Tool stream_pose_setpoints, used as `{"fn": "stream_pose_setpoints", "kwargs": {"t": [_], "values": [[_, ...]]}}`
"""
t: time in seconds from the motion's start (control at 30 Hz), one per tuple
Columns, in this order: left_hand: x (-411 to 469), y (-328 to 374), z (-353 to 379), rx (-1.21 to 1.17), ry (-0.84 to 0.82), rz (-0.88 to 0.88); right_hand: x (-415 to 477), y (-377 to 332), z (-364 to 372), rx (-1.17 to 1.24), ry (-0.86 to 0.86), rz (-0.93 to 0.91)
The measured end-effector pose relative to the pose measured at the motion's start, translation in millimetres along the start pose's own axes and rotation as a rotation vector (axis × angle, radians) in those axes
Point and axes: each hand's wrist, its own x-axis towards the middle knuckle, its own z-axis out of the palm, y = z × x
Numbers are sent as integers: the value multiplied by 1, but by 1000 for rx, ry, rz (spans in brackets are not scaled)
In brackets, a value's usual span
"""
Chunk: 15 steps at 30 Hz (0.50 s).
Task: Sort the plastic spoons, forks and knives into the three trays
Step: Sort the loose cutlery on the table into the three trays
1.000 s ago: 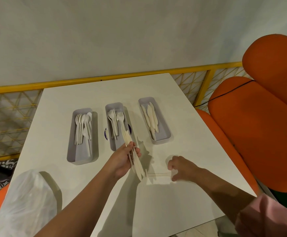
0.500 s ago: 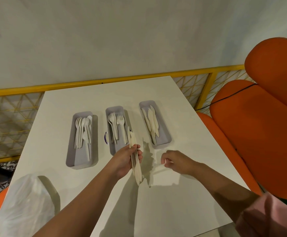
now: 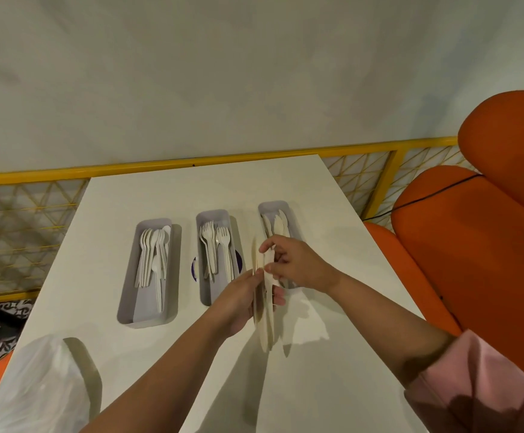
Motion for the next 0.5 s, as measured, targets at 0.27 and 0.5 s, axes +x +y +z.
{"fn": "stream_pose_setpoints", "kwargs": {"t": [0.27,0.5], "values": [[24,4,6,-25,42,6,23,12,1,127,212,114],[48,17,13,-122,157,102,18,12,9,509,-74,332]]}}
